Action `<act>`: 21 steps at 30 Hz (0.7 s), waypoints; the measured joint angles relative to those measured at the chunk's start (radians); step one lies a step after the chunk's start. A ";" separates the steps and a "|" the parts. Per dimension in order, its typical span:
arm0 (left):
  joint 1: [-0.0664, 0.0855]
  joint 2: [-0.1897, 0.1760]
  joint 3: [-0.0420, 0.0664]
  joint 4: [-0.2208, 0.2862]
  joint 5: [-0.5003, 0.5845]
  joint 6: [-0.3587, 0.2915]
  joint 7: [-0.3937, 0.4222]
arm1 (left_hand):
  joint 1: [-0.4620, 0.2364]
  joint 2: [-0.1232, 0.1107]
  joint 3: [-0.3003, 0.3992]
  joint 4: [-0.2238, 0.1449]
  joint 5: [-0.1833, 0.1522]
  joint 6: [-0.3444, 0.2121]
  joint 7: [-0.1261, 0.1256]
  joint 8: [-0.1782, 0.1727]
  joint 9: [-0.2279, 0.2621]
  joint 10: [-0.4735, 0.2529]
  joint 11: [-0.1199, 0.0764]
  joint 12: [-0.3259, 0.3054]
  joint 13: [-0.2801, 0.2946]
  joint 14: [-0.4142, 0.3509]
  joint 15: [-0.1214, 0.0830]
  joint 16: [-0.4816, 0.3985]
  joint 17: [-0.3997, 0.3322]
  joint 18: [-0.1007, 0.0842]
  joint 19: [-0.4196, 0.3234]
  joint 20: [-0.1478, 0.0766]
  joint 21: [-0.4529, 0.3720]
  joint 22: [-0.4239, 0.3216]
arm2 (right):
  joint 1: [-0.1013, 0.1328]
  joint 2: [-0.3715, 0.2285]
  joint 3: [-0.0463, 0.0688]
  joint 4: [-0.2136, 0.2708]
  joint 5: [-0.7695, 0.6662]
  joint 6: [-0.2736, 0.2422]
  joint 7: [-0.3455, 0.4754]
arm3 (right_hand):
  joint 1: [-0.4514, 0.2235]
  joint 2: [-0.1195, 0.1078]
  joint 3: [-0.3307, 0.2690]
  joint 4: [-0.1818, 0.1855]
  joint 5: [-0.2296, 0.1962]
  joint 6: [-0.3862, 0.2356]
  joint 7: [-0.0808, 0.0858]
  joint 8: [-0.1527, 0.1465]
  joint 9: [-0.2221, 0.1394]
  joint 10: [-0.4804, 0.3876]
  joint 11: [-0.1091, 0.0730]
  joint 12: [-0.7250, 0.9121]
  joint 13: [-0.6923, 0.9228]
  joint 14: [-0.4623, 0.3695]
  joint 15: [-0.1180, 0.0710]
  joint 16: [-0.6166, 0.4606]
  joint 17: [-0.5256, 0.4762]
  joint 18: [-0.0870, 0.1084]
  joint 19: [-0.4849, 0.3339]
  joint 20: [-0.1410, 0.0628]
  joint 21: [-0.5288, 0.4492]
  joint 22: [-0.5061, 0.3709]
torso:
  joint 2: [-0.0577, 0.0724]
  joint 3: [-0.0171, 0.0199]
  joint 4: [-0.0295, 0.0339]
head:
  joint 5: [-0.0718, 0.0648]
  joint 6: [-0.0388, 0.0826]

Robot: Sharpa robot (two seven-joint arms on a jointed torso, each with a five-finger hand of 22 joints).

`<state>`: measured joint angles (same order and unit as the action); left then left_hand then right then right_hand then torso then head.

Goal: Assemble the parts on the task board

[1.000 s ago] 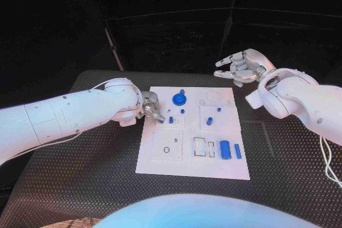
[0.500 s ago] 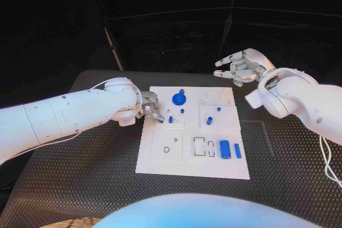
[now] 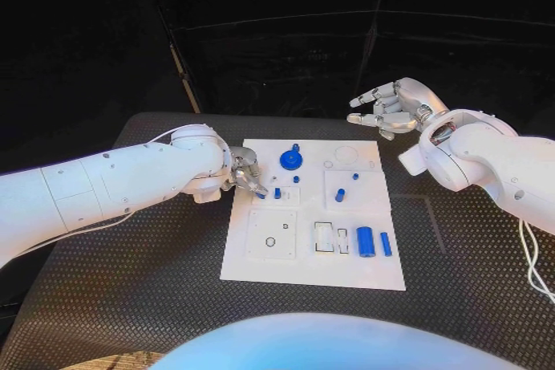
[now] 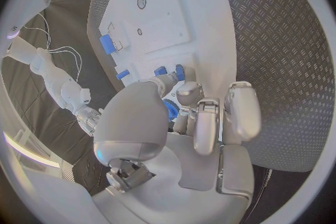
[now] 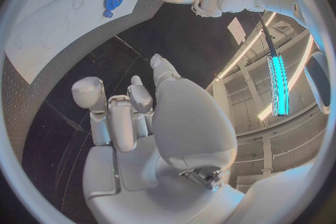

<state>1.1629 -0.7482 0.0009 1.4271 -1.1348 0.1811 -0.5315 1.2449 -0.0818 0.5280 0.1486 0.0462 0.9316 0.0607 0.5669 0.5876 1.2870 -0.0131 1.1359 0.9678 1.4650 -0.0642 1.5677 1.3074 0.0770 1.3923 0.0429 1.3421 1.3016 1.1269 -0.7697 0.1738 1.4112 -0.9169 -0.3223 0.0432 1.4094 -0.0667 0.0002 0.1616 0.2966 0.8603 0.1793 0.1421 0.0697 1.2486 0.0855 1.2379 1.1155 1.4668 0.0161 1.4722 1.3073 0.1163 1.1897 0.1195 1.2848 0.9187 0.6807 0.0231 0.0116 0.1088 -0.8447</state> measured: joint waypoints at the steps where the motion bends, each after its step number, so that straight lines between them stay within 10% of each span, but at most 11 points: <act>1: 0.000 0.001 0.000 -0.001 0.000 0.000 0.000 | -0.006 -0.005 0.008 -0.008 0.000 0.000 0.000 0.003 0.003 0.002 -0.002 0.000 0.002 0.000 0.000 0.000 0.000 0.000 0.002 -0.002 0.000 0.001 | 0.000 0.000 0.000 0.000 0.000 0.000 0.000 | 0.000 0.000 0.000 0.000 0.000 0.000 0.000 0.000 0.000 0.000 0.000 0.000 0.000 0.000 0.000 0.000 0.000 0.000 0.000 0.000 0.000 0.000 | 0.000 0.0000 0.0000 | 0.000 0.000; 21: 0.000 0.013 0.000 -0.018 -0.002 0.008 -0.002 | -0.097 -0.025 0.066 -0.065 0.000 0.017 -0.015 0.023 0.018 0.022 -0.018 0.028 0.031 0.000 -0.015 0.000 0.000 0.000 0.013 -0.013 0.009 0.006 | 0.000 0.002 0.000 -0.003 0.000 0.003 -0.001 | 0.000 0.000 0.000 0.000 0.000 0.000 0.000 0.000 0.000 0.000 0.000 0.000 -0.002 0.000 0.000 0.000 0.000 0.000 0.000 0.000 0.000 0.000 | 0.000 -0.0004 -0.0006 | -0.006 -0.008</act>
<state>1.1633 -0.7354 0.0006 1.4091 -1.1371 0.1894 -0.5338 1.1480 -0.1064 0.5936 0.0831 0.0462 0.9487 0.0454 0.5897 0.6053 1.3086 -0.0307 1.1640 0.9991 1.4652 -0.0789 1.5677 1.3074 0.0770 1.4053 0.0300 1.3507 1.3074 1.1268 -0.7682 0.1737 1.4084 -0.9169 -0.3197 0.0426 1.4094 -0.0667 0.0002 0.1616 0.2966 0.8603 0.1793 0.1421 0.0697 1.2486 0.0856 1.2379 1.1140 1.4668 0.0161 1.4723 1.3073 0.1164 1.1898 0.1196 1.2848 0.9188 0.6810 0.0227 0.0110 0.1028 -0.8530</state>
